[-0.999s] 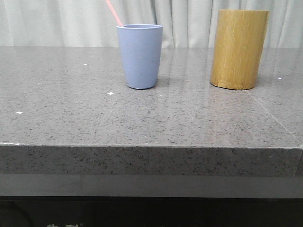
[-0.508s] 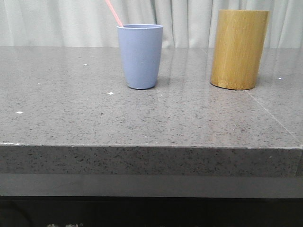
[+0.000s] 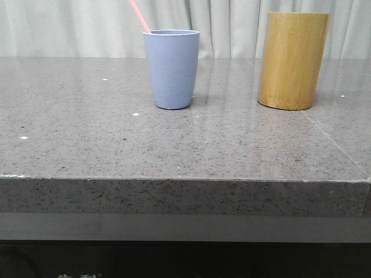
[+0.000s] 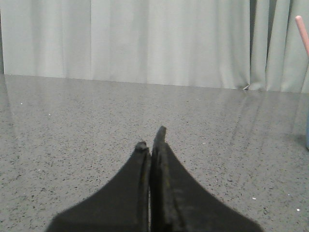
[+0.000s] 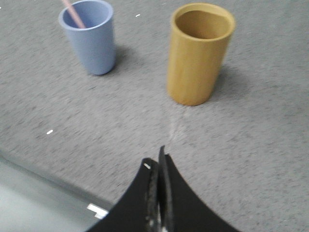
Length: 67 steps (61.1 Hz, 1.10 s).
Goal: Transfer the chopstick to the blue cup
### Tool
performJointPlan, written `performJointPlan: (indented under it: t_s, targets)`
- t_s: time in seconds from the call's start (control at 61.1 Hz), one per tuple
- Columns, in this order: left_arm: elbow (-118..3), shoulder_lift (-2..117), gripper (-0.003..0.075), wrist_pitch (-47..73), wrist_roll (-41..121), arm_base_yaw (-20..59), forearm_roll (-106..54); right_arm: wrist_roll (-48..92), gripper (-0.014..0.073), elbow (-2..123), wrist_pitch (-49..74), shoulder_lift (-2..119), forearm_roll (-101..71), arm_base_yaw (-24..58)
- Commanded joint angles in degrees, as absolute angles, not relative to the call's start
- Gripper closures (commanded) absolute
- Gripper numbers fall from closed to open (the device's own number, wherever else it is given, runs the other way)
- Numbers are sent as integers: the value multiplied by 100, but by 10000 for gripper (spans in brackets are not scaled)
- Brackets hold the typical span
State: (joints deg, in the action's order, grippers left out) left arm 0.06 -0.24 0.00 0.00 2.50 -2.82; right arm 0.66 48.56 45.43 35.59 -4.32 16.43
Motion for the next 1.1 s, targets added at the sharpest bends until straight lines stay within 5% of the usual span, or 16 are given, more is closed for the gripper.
performJointPlan:
  t_s: [0.0, 0.213, 0.508, 1.081]
  targets:
    - [60, -167, 739, -456, -49, 252, -275, 123, 662, 4419, 3337, 3217, -290, 1233]
    - [60, -167, 739, -456, -49, 252, -275, 123, 662, 2324, 1088, 1789, -290, 468]
    - [60, -167, 739, -456, -49, 252, -275, 123, 662, 529, 441, 224, -290, 193]
    - [60, -167, 739, -456, -49, 252, -275, 118, 662, -133, -304, -180, -295, 86]
